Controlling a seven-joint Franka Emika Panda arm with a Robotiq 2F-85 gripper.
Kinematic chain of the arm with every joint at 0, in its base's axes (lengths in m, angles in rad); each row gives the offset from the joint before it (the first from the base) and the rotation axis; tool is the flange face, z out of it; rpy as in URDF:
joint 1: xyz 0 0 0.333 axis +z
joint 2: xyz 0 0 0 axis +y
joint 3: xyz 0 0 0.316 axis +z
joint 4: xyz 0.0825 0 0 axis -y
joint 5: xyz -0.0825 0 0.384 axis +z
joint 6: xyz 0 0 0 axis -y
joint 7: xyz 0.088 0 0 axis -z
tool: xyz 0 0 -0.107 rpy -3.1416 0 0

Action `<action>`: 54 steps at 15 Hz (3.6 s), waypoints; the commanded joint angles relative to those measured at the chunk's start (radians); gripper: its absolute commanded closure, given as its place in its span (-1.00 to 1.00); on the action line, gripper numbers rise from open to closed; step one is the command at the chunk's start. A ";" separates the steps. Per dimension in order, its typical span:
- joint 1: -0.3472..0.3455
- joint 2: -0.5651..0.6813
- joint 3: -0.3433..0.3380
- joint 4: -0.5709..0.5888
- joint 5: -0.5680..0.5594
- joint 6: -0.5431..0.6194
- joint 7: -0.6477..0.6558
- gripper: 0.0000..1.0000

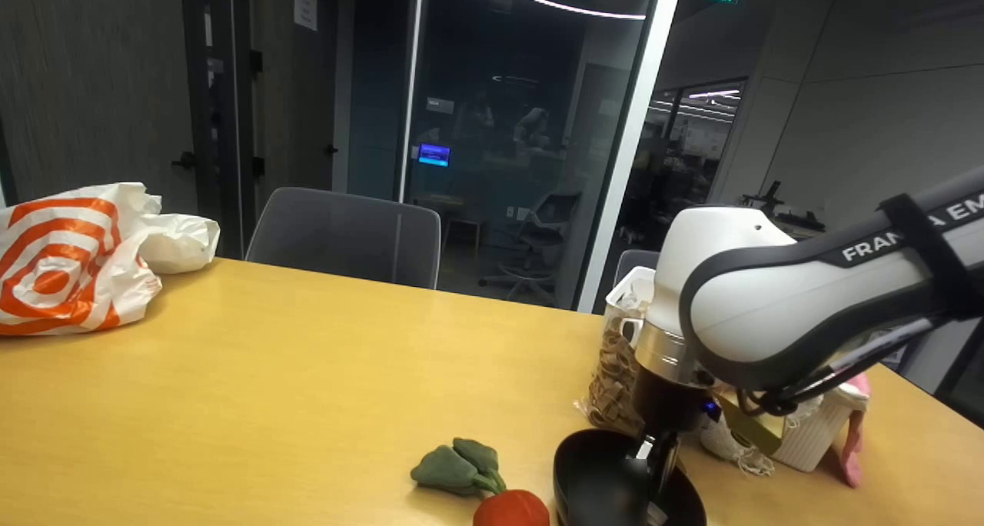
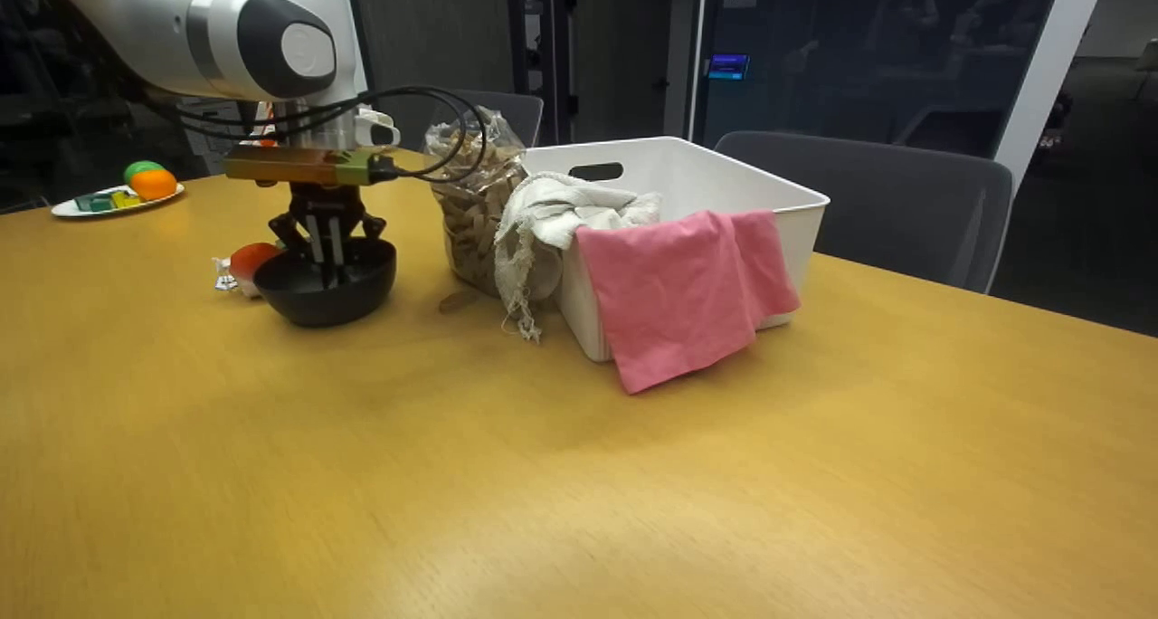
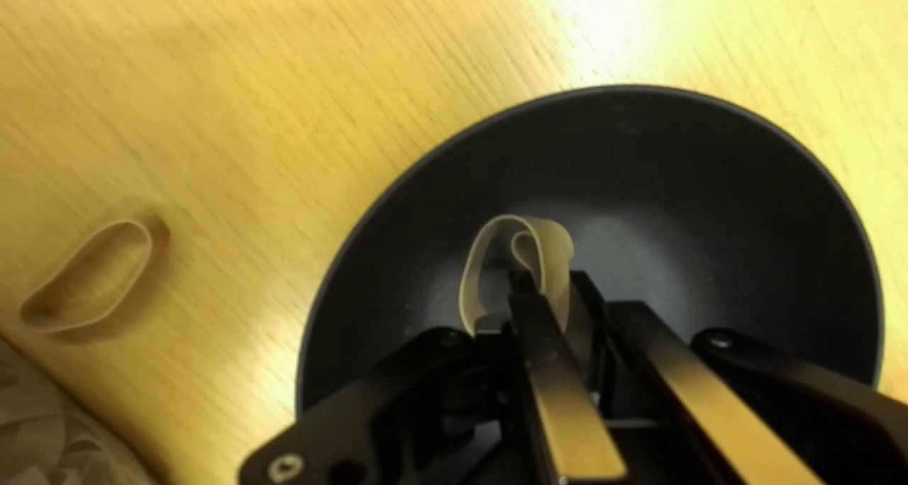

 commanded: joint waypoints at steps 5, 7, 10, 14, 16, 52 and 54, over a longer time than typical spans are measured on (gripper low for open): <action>-0.003 -0.187 -0.023 0.054 0.089 -0.215 -0.078 0.65; -0.004 -0.226 -0.039 0.087 0.062 -0.263 -0.065 0.65; -0.007 -0.262 -0.060 0.143 0.011 -0.320 -0.043 0.68; -0.012 -0.257 -0.065 0.221 -0.119 -0.322 0.011 0.65; -0.014 -0.229 -0.057 0.270 -0.214 -0.308 0.053 0.65; 0.117 0.013 0.083 0.344 0.039 -0.372 -0.150 -1.00; 0.139 0.082 0.100 0.315 0.008 -0.240 -0.162 -1.00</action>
